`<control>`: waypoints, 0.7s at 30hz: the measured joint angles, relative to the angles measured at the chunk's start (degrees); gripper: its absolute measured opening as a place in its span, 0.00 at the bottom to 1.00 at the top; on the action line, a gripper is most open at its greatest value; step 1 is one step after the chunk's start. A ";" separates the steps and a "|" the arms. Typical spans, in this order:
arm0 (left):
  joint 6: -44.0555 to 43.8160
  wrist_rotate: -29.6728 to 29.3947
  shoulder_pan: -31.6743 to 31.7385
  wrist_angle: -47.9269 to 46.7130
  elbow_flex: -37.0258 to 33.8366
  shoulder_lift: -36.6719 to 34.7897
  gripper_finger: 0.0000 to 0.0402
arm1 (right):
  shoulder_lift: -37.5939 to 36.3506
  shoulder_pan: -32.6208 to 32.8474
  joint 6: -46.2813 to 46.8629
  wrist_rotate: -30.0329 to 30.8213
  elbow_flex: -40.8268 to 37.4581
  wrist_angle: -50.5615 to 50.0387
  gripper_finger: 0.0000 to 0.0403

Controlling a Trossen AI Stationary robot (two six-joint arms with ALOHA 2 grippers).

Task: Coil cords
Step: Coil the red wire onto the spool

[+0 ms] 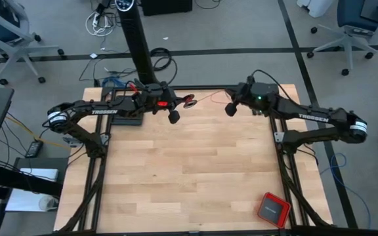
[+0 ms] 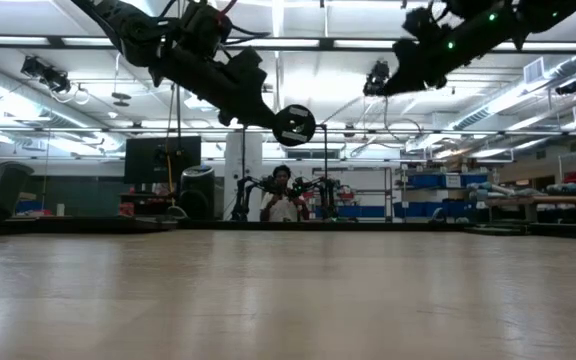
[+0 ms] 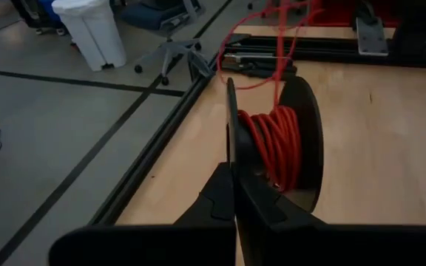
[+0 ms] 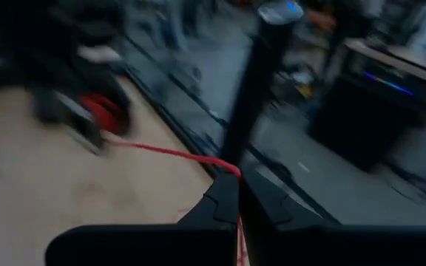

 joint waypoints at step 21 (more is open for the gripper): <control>0.15 -7.16 -3.77 3.16 -0.07 0.02 0.00 | 13.73 6.01 1.82 -3.28 2.85 21.26 0.00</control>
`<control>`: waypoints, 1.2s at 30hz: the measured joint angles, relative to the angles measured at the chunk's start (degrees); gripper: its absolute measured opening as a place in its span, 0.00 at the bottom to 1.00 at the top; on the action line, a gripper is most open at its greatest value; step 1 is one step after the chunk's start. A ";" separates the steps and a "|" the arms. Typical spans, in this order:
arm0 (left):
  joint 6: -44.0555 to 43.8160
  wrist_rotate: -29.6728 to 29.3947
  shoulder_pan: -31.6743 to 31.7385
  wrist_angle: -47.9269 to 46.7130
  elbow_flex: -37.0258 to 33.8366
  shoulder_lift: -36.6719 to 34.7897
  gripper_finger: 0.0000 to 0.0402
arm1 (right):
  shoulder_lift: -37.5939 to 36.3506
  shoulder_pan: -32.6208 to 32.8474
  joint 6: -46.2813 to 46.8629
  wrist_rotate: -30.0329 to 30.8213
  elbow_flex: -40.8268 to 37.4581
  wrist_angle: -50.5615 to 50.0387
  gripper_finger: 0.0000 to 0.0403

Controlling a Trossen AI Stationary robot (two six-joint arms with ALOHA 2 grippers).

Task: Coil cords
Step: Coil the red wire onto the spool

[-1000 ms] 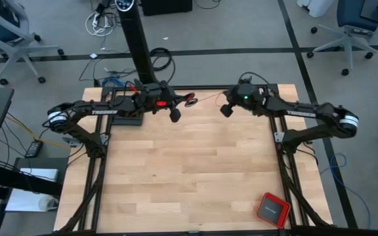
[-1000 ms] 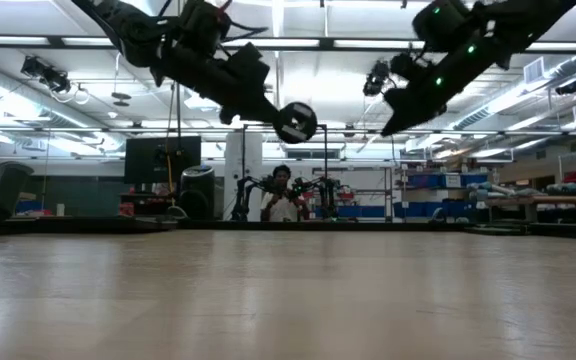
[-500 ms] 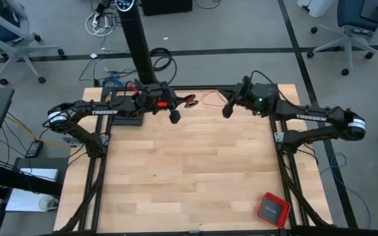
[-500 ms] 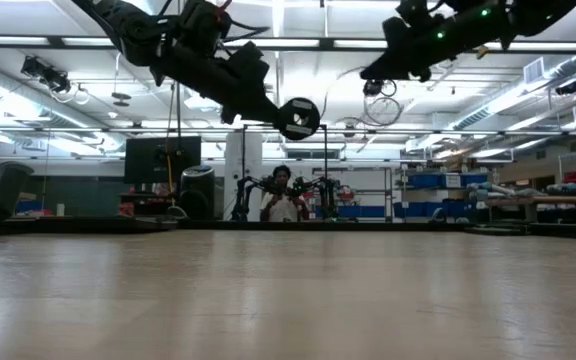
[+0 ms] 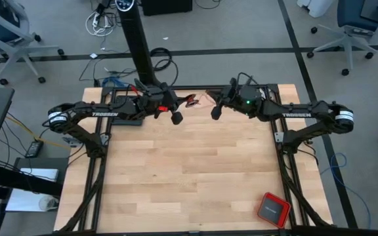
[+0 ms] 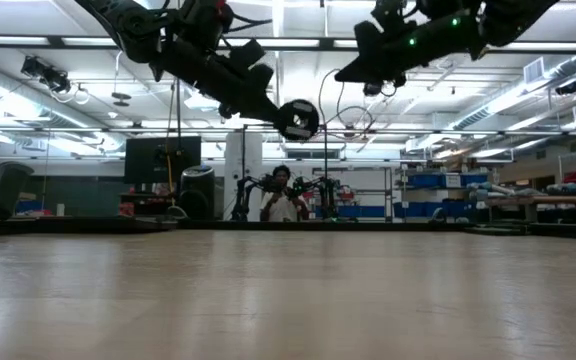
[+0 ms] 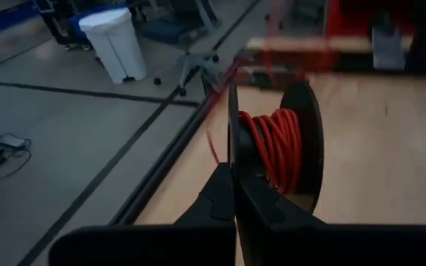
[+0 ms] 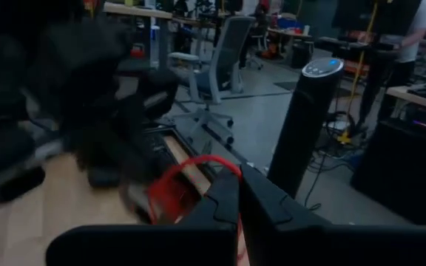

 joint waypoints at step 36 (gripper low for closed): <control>20.62 -26.41 -1.60 -1.26 -0.02 0.07 0.00 | 9.59 5.56 3.83 -3.31 14.44 -6.82 0.01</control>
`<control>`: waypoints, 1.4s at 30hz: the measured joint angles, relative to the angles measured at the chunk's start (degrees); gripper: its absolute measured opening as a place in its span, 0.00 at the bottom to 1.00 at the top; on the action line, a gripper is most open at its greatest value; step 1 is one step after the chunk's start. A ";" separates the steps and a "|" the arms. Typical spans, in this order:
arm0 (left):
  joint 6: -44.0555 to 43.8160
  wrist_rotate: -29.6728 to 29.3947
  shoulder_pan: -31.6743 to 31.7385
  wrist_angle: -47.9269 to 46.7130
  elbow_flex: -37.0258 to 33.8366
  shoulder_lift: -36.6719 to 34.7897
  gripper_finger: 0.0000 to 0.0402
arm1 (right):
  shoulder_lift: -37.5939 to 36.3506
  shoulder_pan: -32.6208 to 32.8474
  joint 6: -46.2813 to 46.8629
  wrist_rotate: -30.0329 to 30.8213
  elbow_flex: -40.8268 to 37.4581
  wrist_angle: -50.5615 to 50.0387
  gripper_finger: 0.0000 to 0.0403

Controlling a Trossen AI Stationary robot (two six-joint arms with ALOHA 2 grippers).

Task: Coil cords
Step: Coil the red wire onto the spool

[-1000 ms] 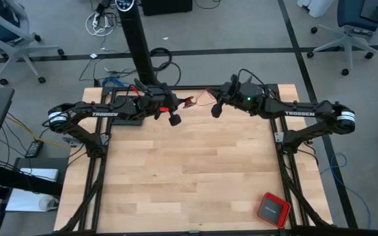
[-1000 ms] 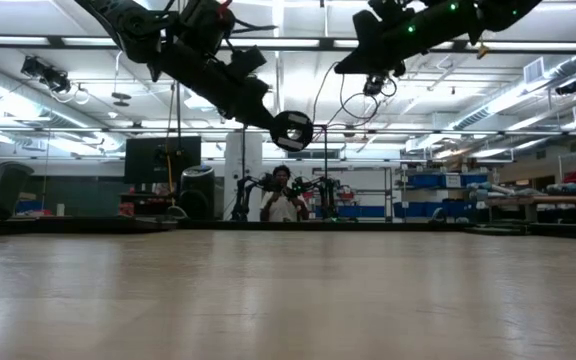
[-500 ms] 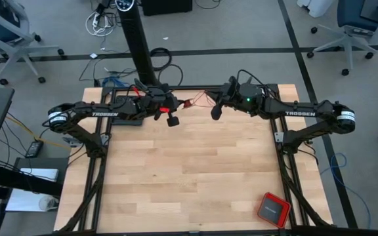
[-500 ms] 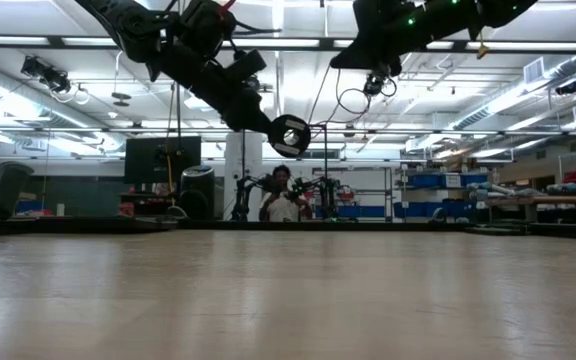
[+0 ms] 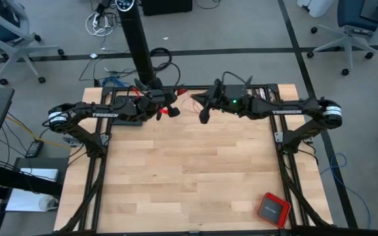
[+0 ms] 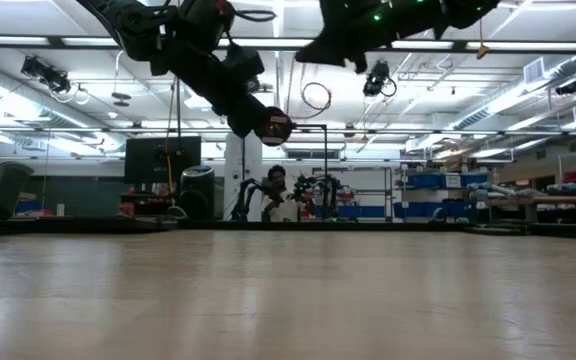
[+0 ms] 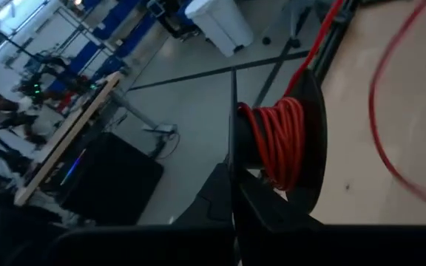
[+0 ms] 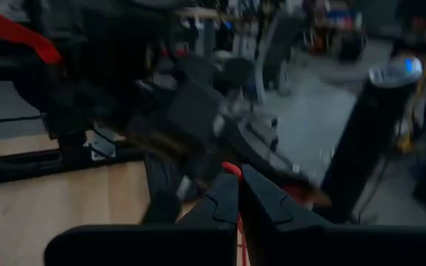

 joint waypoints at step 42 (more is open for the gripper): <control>-24.04 22.70 -2.86 9.74 0.00 -0.64 0.00 | 7.68 3.59 -6.20 9.46 2.89 -20.58 0.16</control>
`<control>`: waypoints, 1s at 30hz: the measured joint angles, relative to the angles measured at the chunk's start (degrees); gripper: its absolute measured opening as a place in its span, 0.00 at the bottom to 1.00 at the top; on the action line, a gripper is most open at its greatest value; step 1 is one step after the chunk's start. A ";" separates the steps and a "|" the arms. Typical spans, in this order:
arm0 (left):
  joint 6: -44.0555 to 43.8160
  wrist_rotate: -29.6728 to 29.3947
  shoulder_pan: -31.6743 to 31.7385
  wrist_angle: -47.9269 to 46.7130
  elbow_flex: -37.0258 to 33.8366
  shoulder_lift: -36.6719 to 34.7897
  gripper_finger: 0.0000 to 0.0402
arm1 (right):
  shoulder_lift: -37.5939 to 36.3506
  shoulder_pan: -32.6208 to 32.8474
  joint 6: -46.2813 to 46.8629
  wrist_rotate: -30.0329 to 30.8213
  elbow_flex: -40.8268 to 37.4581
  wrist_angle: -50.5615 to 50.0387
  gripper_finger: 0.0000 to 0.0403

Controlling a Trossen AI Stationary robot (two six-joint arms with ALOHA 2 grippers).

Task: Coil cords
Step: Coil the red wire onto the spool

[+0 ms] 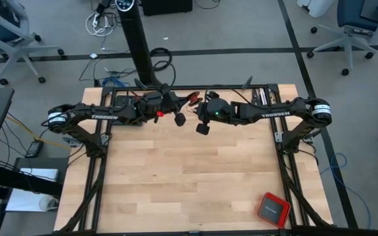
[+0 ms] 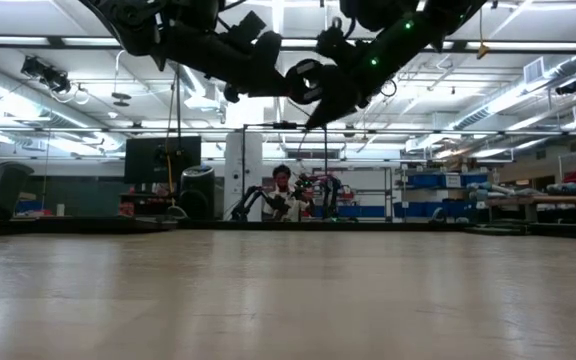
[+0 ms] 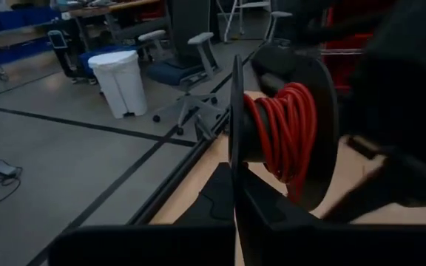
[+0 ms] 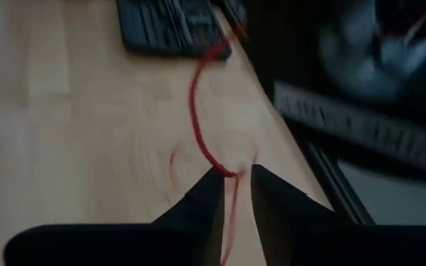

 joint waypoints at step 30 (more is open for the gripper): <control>4.71 10.73 0.37 -8.67 0.00 -8.56 0.00 | 0.26 -7.84 2.89 -33.13 -18.07 32.81 0.18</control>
